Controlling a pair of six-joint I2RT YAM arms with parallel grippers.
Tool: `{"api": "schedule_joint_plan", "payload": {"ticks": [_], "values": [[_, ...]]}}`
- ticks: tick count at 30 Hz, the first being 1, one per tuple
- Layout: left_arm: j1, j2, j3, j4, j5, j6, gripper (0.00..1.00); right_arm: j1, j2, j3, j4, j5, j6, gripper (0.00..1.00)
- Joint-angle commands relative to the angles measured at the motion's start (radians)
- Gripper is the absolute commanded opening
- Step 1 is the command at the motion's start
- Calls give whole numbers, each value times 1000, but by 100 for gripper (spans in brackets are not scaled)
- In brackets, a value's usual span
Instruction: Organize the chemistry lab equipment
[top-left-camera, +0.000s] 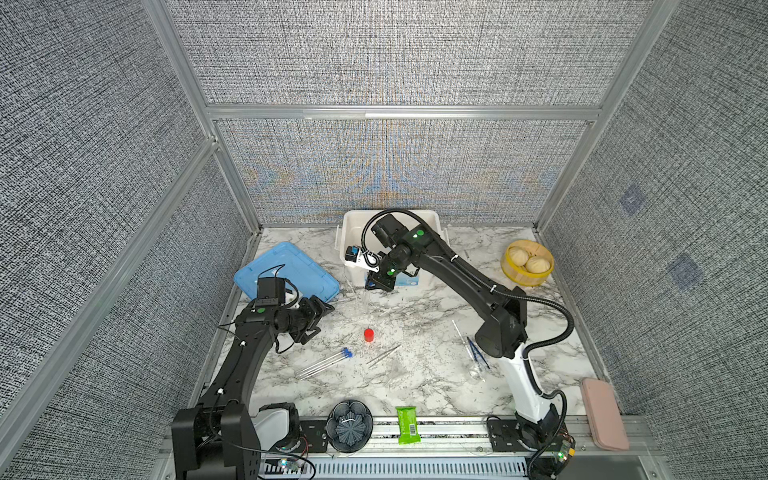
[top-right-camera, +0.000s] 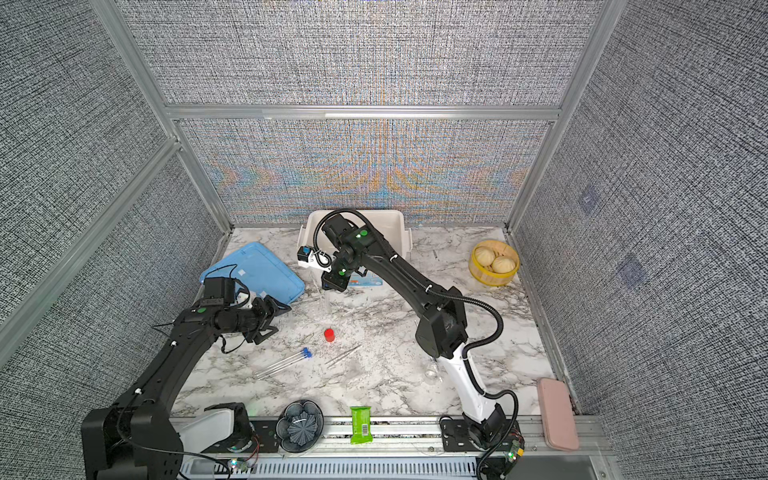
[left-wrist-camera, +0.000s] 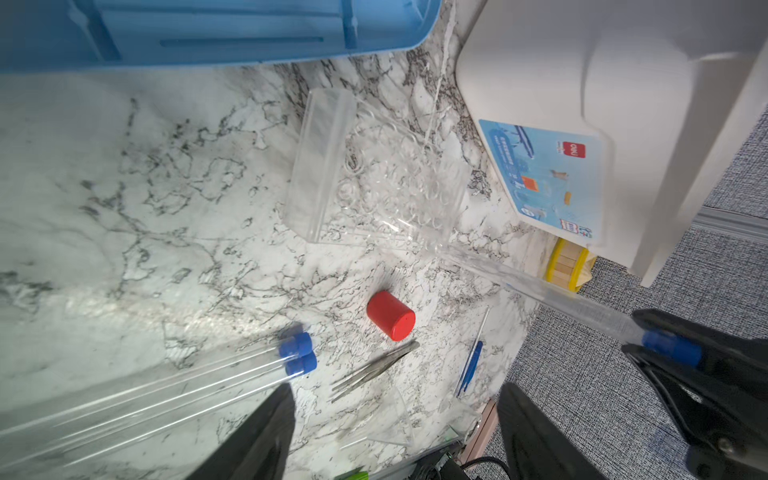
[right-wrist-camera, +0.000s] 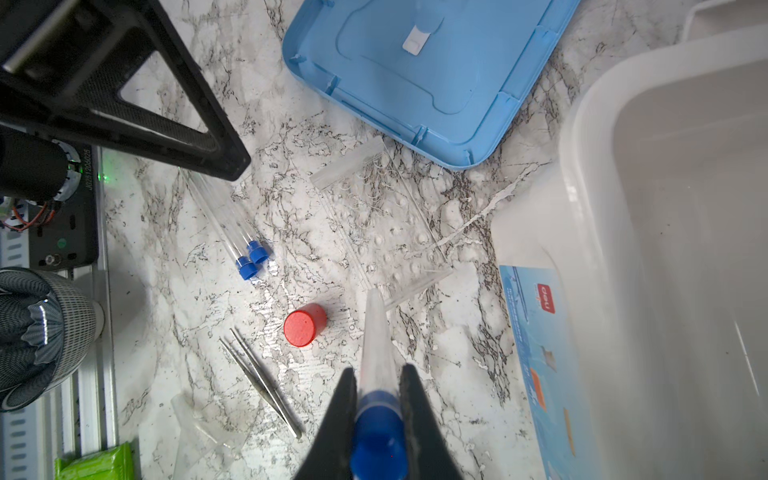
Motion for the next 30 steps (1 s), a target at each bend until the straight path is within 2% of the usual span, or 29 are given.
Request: {"api": "schedule_joint_plan", "payload": {"ticks": [1, 9, 14, 18, 30], "values": [[2, 10, 6, -18, -48, 43, 78, 5, 18, 26, -41, 19, 3, 15], [1, 108, 58, 16, -88, 110, 78, 16, 67, 85, -88, 44, -4, 16], [-1, 192, 112, 62, -124, 122, 77, 35, 101, 129, -96, 76, -6, 19], [-1, 244, 129, 86, -98, 119, 77, 44, 113, 131, -62, 74, 6, 21], [-1, 222, 105, 65, -91, 117, 77, 45, 99, 110, 18, 76, 26, 26]]}}
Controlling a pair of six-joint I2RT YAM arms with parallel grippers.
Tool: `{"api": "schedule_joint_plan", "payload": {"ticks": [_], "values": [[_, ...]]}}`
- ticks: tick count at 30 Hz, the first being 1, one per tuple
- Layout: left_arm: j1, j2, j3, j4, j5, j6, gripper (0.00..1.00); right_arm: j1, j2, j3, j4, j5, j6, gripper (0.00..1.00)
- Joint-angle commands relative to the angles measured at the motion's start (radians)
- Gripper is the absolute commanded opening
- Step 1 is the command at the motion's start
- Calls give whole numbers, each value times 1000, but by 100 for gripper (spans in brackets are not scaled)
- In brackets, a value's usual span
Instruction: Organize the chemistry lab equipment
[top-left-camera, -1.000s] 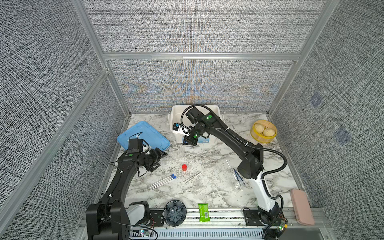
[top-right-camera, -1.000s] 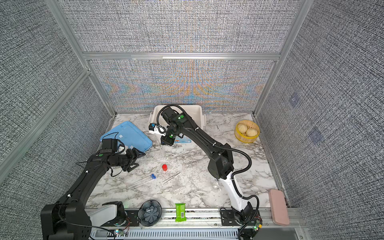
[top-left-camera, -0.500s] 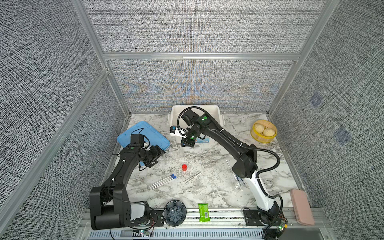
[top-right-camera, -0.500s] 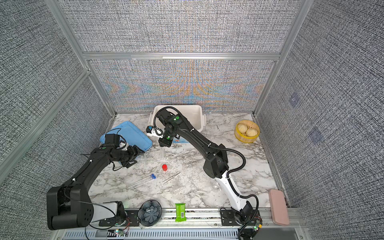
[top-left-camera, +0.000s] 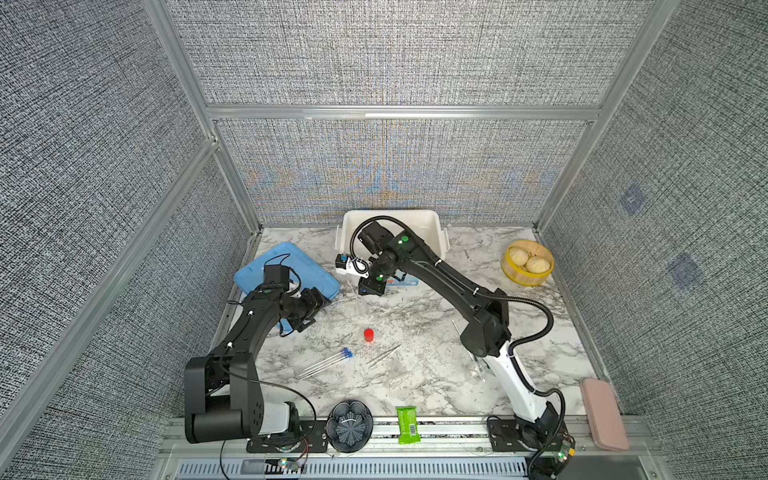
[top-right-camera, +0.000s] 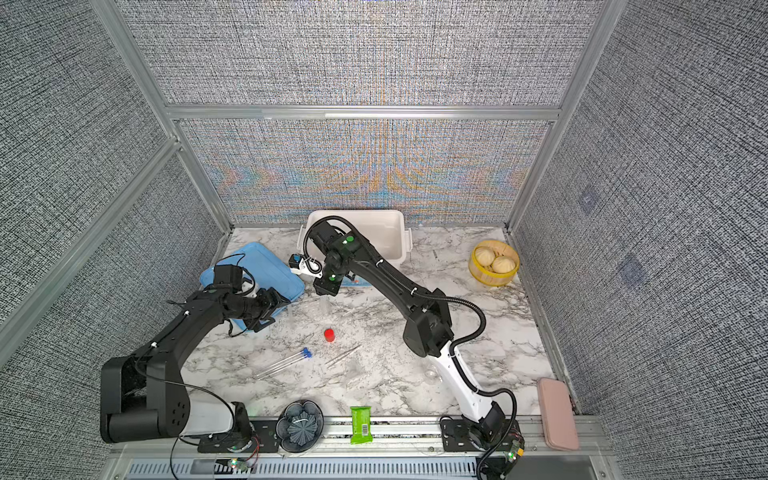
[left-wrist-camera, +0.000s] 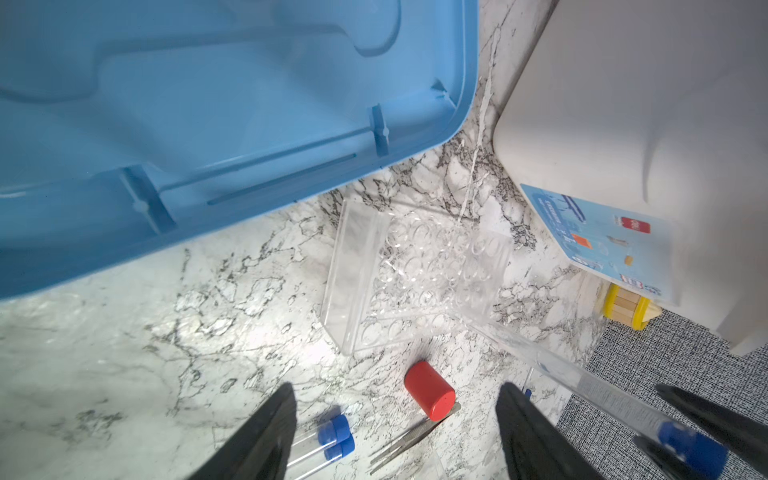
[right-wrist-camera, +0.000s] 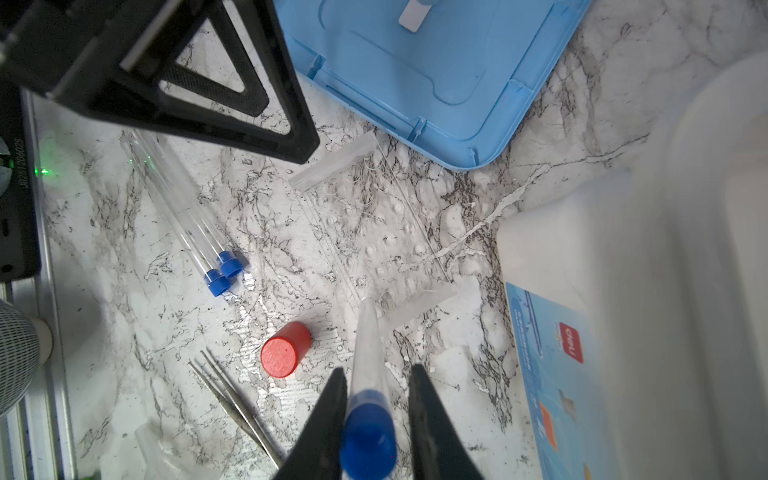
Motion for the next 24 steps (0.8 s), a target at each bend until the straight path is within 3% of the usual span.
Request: {"api": "schedule_joint_plan", "payload": {"ticks": [1, 11, 13, 16, 19, 24], "values": [[0, -6, 0, -4, 10, 7, 77, 4, -17, -15, 45, -4, 14, 26], [0, -50, 7, -54, -1, 19, 77, 8, -66, -84, 97, -37, 28, 31], [-1, -66, 8, -71, -6, 20, 77, 6, -91, -107, 113, -43, 36, 34], [0, -99, 20, -127, -51, 36, 77, 3, -145, -152, 150, -77, 50, 47], [0, -140, 37, -190, -121, 59, 77, 0, -219, -220, 198, -115, 64, 51], [0, -195, 39, -259, -128, 73, 77, 0, -347, -384, 288, -168, 62, 54]]}}
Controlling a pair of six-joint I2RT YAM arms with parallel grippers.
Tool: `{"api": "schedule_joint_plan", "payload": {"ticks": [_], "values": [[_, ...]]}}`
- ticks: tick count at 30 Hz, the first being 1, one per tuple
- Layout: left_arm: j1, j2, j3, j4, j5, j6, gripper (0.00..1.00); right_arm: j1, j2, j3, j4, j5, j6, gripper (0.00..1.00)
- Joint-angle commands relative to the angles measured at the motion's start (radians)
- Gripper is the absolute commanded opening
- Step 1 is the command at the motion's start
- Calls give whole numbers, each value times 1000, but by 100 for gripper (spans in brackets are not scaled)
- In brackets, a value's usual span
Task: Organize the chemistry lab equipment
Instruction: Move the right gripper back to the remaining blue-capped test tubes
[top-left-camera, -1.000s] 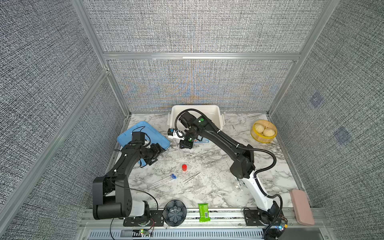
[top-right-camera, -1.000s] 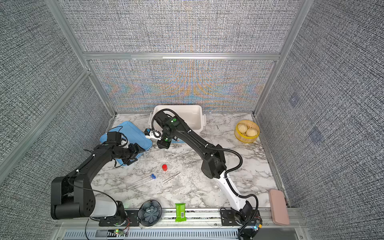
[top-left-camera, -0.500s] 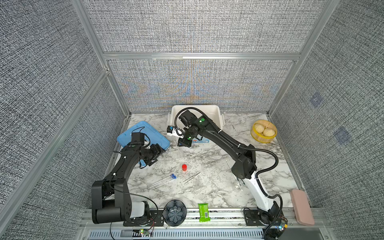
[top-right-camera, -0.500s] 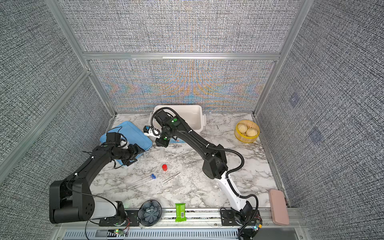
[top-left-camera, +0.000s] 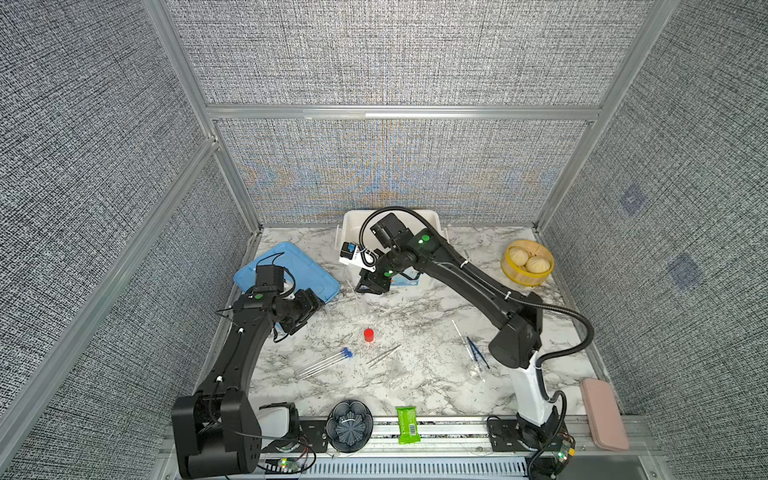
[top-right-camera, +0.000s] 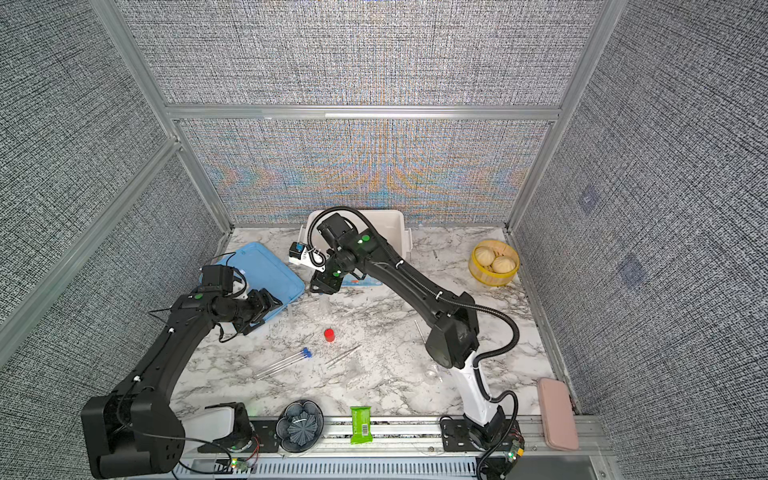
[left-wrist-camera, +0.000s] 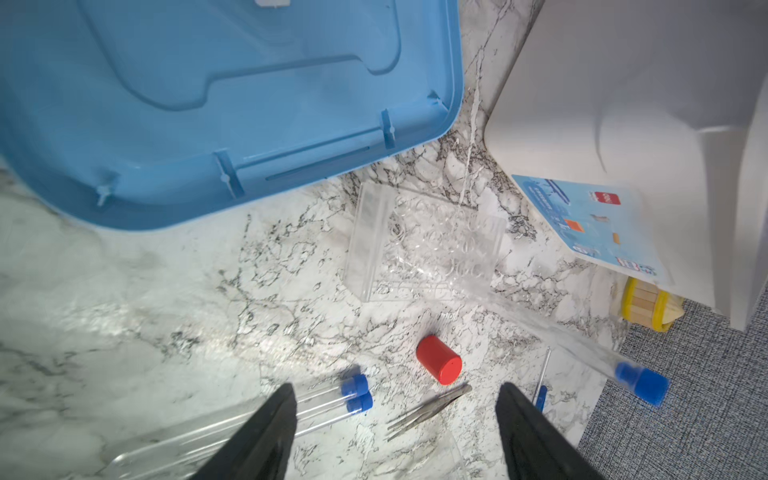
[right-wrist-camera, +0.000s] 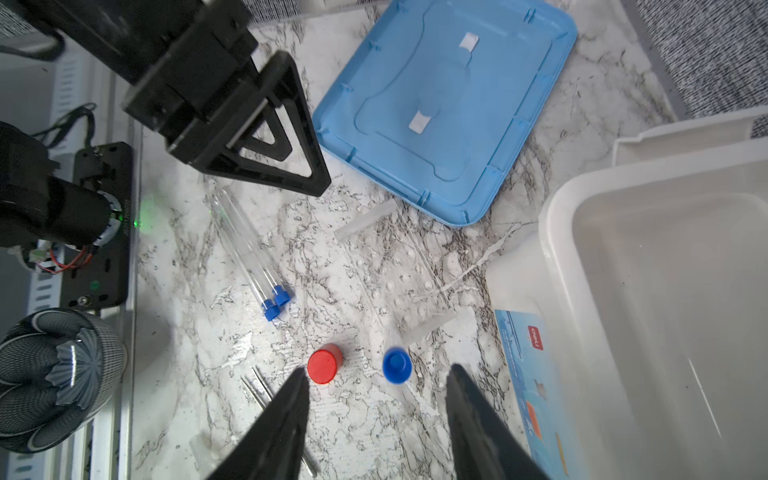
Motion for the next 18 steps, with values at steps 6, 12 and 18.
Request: {"api": "schedule_joint_plan", "payload": {"ticks": [6, 12, 18], "values": [[2, -69, 0, -146, -68, 32, 77, 55, -182, -318, 162, -209, -43, 55], [3, -122, -17, -170, -100, 22, 78, 147, -173, -462, 270, -224, -157, 53], [10, -168, -45, -171, -84, -7, 79, 193, -31, -410, 235, -151, -268, 51]]}}
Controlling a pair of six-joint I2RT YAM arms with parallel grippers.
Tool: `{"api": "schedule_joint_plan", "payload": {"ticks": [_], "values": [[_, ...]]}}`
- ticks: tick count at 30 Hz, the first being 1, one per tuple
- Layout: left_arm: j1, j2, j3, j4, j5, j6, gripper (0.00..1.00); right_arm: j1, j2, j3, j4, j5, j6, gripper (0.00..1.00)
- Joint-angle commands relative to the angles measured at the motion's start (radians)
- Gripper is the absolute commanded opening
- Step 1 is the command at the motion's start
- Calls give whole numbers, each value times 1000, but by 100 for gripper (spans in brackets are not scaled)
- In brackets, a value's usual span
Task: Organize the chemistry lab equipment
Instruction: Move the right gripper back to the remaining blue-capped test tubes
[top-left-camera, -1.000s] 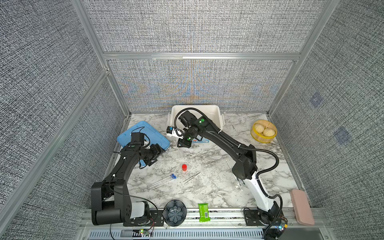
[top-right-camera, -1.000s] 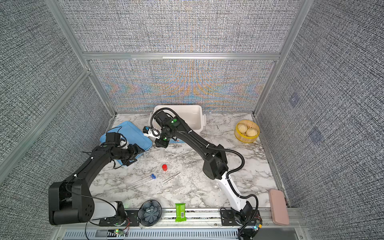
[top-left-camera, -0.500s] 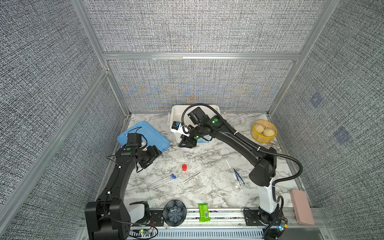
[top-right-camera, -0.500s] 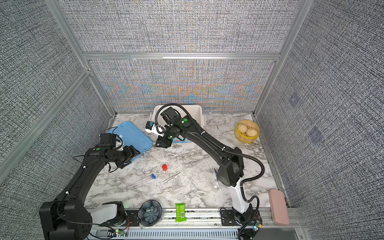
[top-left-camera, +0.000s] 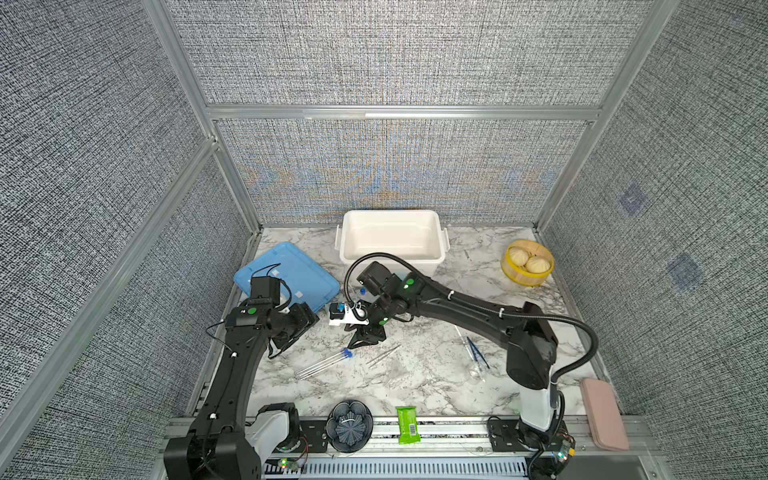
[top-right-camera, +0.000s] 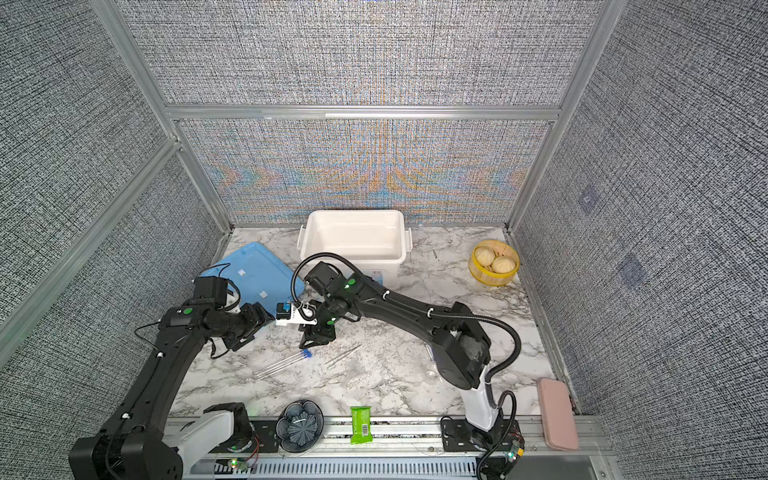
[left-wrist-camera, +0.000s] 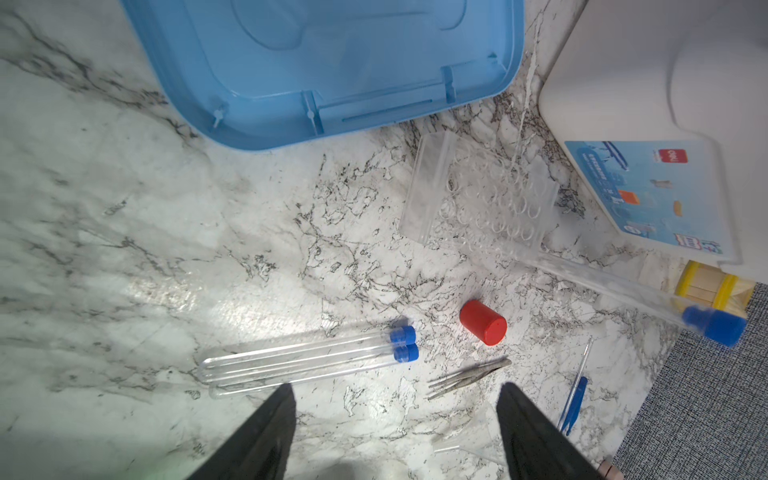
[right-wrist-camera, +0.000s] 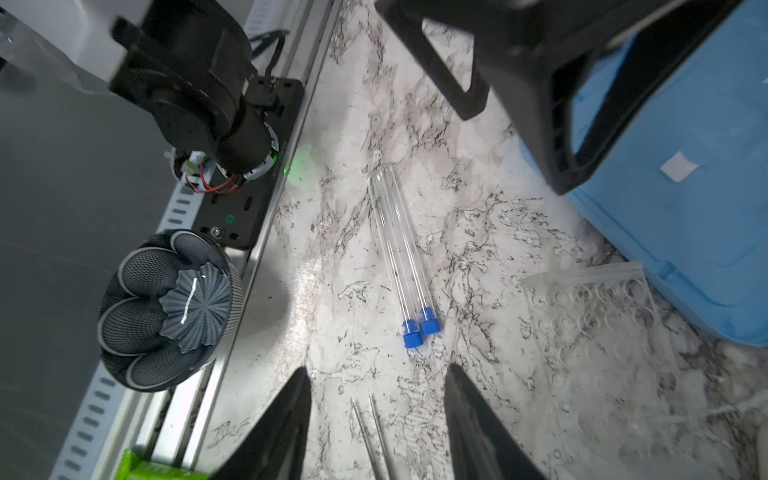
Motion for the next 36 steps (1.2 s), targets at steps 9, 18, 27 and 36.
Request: {"api": "schedule_joint_plan", "payload": {"ticks": [9, 18, 27, 36], "values": [[80, -31, -75, 10, 82, -11, 81, 16, 145, 32, -55, 83, -248, 51], [158, -9, -108, 45, 172, -25, 81, 17, 191, 9, 6, 103, -229, 42], [198, 8, -144, 99, 260, -54, 81, 21, 228, -19, 81, 102, -194, 34], [209, 26, -142, 89, 277, -57, 81, 21, 257, -24, 109, 94, -180, 34]]}}
